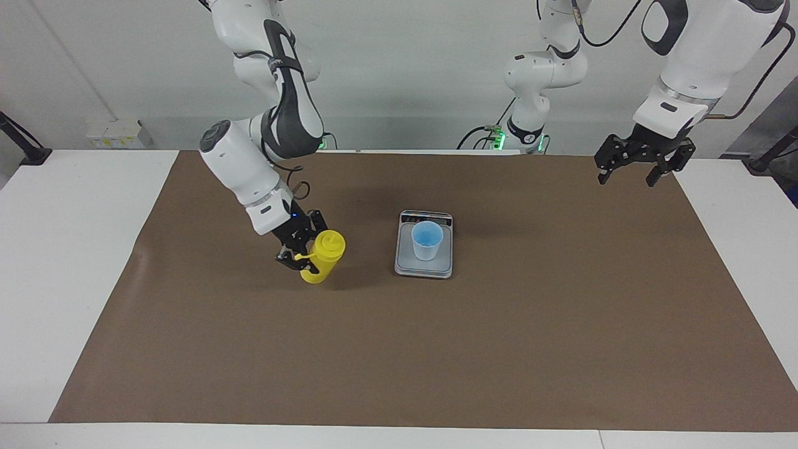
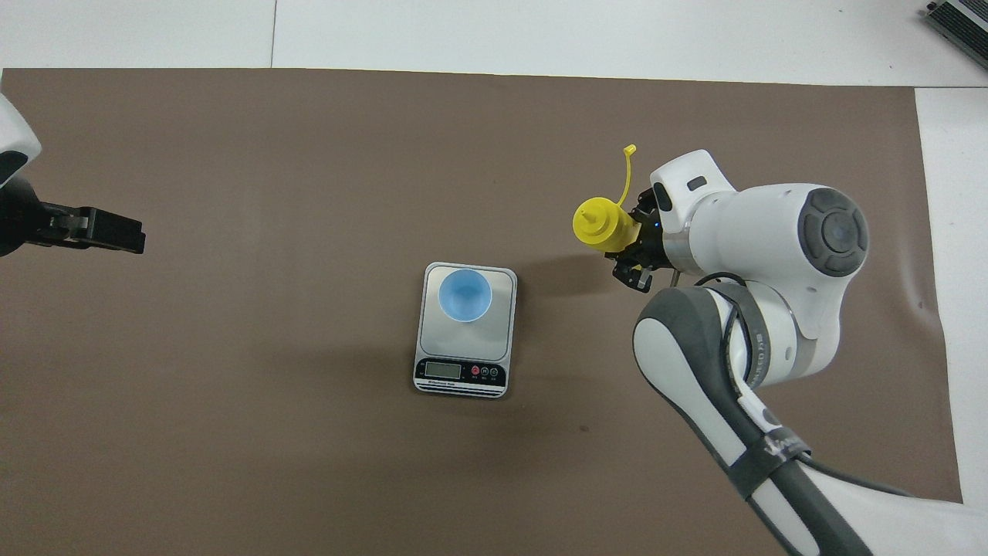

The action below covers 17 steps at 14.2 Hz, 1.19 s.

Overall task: Pour seasoning into cup on scale with both arms
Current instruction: 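Carry the yellow bottle with the right gripper over the cup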

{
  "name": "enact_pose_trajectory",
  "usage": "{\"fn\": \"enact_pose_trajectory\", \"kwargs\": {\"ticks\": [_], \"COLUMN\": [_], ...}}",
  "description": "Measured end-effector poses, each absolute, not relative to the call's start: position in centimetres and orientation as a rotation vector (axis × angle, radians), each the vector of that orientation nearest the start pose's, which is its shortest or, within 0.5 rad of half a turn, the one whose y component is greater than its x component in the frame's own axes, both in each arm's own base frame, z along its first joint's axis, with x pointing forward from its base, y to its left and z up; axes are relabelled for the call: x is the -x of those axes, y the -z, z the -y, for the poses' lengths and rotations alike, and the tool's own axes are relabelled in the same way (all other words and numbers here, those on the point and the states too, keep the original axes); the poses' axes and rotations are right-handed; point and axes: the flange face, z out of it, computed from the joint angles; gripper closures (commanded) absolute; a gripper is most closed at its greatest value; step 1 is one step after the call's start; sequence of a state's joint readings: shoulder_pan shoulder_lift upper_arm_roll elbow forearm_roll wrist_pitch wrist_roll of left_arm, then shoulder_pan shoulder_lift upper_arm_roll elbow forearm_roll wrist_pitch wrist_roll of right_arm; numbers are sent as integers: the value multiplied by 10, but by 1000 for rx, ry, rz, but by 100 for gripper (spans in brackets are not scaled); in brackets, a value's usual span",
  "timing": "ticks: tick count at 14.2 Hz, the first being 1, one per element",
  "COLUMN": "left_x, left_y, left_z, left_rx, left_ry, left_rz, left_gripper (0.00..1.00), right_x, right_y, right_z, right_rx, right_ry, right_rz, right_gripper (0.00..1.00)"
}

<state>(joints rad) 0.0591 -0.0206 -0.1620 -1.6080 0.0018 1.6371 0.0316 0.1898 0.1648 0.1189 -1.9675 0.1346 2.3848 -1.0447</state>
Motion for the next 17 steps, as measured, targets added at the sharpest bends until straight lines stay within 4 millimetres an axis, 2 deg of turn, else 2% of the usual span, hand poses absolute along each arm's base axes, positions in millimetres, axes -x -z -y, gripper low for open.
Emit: {"fn": "enact_pose_trajectory", "kwargs": {"ticks": [3,8,11,14,17], "left_x": [-551,-552,-553,-554,-553], "left_y": [-622,-622,-622,-621,-618], "left_z": [58,51,44,34,37], "left_rx": [3130,3132,3133,3134,3133], "left_ry": [72,70,70,72,61], "left_rz": [-212,-199,-179,-158,-168], "left_gripper": [0,0,0,0,0], "right_x": [-584,-587,-584,-574,-558], "right_y": [-430,-444,-441,-434,-431], "right_z": [-217,-252,-272,-300,-338], "right_rx": [2560,2553,2520,2477,2402], "right_ry": [330,173,124,94,107], "right_rz": [1913,2188,2436,2663,2981], "right_gripper": [100,100,100,100,100]}}
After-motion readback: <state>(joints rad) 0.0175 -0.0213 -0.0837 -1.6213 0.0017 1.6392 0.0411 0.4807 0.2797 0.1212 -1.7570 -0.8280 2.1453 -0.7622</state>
